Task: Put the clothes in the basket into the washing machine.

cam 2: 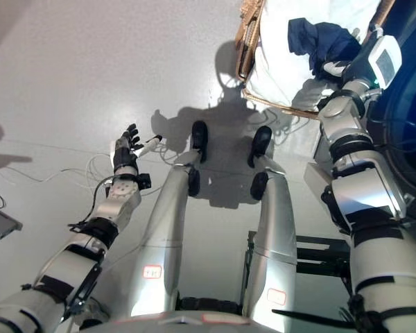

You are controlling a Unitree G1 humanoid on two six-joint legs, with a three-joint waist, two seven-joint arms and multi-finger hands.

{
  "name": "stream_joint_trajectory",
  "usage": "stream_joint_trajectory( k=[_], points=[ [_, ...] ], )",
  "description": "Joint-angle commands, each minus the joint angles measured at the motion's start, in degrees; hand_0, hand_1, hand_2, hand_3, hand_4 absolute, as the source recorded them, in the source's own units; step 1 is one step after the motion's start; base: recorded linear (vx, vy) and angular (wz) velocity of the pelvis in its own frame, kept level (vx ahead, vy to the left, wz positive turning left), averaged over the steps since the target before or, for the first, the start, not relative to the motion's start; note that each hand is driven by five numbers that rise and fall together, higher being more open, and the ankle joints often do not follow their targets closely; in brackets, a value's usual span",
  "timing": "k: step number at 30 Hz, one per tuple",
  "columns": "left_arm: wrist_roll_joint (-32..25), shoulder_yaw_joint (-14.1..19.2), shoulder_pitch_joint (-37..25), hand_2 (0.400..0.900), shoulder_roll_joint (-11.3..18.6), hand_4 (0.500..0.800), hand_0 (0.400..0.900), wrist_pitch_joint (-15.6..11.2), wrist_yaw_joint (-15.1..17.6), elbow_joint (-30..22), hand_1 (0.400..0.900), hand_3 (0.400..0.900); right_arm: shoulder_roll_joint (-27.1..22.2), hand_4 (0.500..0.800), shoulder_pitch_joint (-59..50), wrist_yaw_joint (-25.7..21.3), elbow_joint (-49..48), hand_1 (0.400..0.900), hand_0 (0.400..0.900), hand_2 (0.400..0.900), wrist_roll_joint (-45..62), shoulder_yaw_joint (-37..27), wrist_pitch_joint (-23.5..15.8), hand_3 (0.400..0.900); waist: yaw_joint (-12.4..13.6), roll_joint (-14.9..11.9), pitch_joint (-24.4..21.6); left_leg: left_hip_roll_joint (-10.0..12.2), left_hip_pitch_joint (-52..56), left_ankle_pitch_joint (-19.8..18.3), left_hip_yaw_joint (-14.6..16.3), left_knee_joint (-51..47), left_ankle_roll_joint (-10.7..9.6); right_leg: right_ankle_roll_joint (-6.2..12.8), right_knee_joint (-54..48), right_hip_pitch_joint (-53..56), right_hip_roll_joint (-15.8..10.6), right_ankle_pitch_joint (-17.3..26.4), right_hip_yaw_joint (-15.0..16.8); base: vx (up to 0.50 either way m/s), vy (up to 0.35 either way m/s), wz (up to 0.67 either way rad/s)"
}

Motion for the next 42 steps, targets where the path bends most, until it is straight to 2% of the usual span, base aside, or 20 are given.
stream_joint_trajectory(
  k=[1, 8, 9, 15, 16, 17, 20, 23, 26, 27, 35, 42],
  points=[
    [-2.0, 2.1, 5.3, 0.900, 1.0, 0.800, 0.900, -1.1, 1.8, 0.2, 0.900, 0.900, -5.3, 0.800, 0.2, -1.5, -1.6, 0.900, 0.900, 0.900, 3.4, 0.5, -2.6, 0.900, 0.1, 1.9, -1.9, -0.3, -2.9, -5.3, -2.0, 6.6, -3.4, 7.65, 5.0, -3.4, -1.0, 1.4, 3.1, 0.00, 0.000, 0.00],
    [-3.5, 2.2, 7.5, 0.900, 0.3, 0.800, 0.900, -0.3, -0.1, 2.1, 0.900, 0.900, -4.8, 0.800, 0.0, 4.5, -3.9, 0.900, 0.900, 0.900, 8.1, 1.4, -4.5, 0.900, 0.3, 1.6, -1.9, 0.0, -8.7, -6.3, -1.7, 12.1, -3.7, 7.05, 11.0, -9.7, -1.7, 0.4, 4.2, -0.01, -0.002, -0.02],
    [-3.8, 2.1, 7.5, 0.900, 0.2, 0.800, 0.900, -0.1, -0.5, 2.7, 0.900, 0.900, -4.3, 0.800, -0.1, 7.2, -3.2, 0.900, 0.900, 0.900, 8.7, 2.2, -4.3, 0.900, 0.4, 1.6, -1.9, -0.1, -9.8, -6.3, -1.7, 12.5, -3.7, 6.95, 11.7, -10.9, -1.8, 0.3, 4.4, 0.00, 0.000, 0.00],
    [-4.0, 2.3, 7.0, 0.900, 0.0, 0.800, 0.900, 0.7, -1.5, 7.0, 0.900, 0.900, -3.8, 0.800, -0.9, 9.6, 2.3, 0.900, 0.900, 0.900, 5.7, 3.8, -2.3, 0.900, 0.5, 1.3, -2.0, -0.2, -10.9, -5.8, -1.7, 13.2, -3.8, 6.97, 12.6, -12.3, -2.0, 0.5, 4.7, 0.00, 0.000, 0.00],
    [-3.8, 2.1, 6.9, 0.900, 0.0, 0.800, 0.900, 0.6, -1.3, 6.9, 0.900, 0.900, -3.8, 0.766, -1.0, 9.8, 3.0, 0.843, 0.843, 0.843, 4.9, 4.1, -2.1, 0.843, 0.5, 1.3, -2.0, -0.2, -10.9, -5.8, -1.6, 13.4, -3.8, 6.99, 12.8, -12.3, -2.0, 0.5, 4.7, 0.00, 0.000, 0.00],
    [-3.7, 2.2, 6.9, 0.900, 0.0, 0.800, 0.900, 0.7, -1.4, 7.4, 0.900, 0.900, -3.9, 0.500, -0.9, 10.2, 3.5, 0.400, 0.400, 0.400, 3.1, 4.9, -1.8, 0.400, 0.6, 1.3, -2.0, -0.2, -10.8, -5.7, -1.6, 13.3, -3.9, 7.06, 12.8, -12.2, -2.0, 0.5, 4.7, 0.00, 0.000, 0.00],
    [-3.2, 2.1, 5.9, 0.900, 0.0, 0.800, 0.900, 0.3, -1.4, 8.4, 0.900, 0.900, -4.1, 0.500, -0.5, 10.6, 5.0, 0.400, 0.400, 0.400, -2.6, 7.5, -0.6, 0.400, 0.5, 1.2, -2.2, -0.3, -10.4, -5.4, -1.7, 12.9, -3.9, 7.10, 12.4, -11.7, -1.9, 0.7, 4.7, 0.00, -0.017, 0.04],
    [-2.8, 2.3, 5.9, 0.900, -0.1, 0.800, 0.900, 0.2, -1.1, 8.4, 0.900, 0.900, -4.5, 0.500, -0.4, 9.3, 5.8, 0.400, 0.400, 0.400, -3.4, 7.2, -0.2, 0.400, 0.4, 1.3, -2.6, -0.3, -10.0, -5.3, -1.6, 12.5, -4.0, 7.16, 12.0, -11.4, -1.9, 0.7, 4.6, 0.01, -0.007, 0.03],
    [-1.7, 2.2, 6.4, 0.900, -0.8, 0.800, 0.900, 0.2, 0.0, 7.4, 0.900, 0.900, -4.1, 0.500, 1.1, 5.0, 5.2, 0.400, 0.400, 0.400, -2.9, 4.9, -0.7, 0.400, 0.3, 1.4, -3.3, -0.3, -9.1, -5.0, -1.6, 11.5, -3.9, 7.33, 11.0, -10.4, -1.7, 1.0, 4.3, 0.00, 0.000, 0.00],
    [-1.7, 2.2, 6.5, 0.900, -0.8, 0.800, 0.900, 0.2, 0.0, 7.3, 0.900, 0.900, -4.1, 0.500, 1.2, 4.9, 5.2, 0.400, 0.400, 0.400, -2.9, 4.8, -0.7, 0.400, 0.3, 1.4, -3.3, -0.3, -9.1, -5.0, -1.6, 11.5, -3.9, 7.32, 10.9, -10.3, -1.7, 1.0, 4.3, 0.02, 0.014, -0.05],
    [-0.1, 2.8, 8.7, 0.900, -1.4, 0.800, 0.900, -0.4, 2.7, 3.7, 0.900, 0.900, -5.0, 0.500, 2.6, -5.2, -5.7, 0.400, 0.400, 0.400, -2.7, 0.9, -2.7, 0.400, -1.1, 0.7, -4.9, 0.3, -6.1, -4.3, -1.5, 8.5, -4.2, 7.94, 7.3, -6.7, -0.5, 2.2, 3.8, 0.01, 0.024, -0.09],
    [0.4, 5.1, 8.9, 0.900, -2.3, 0.800, 0.900, 0.5, 3.2, 6.6, 0.900, 0.900, -4.3, 0.500, 5.1, -9.3, -17.8, 0.400, 0.400, 0.400, -7.1, -0.5, -2.4, 0.400, -2.9, -0.3, -5.6, 1.1, -3.3, -3.9, -1.5, 6.7, -4.6, 8.20, 4.9, -3.8, 0.5, 3.1, 3.7, 0.00, 0.028, -0.14]
  ],
)
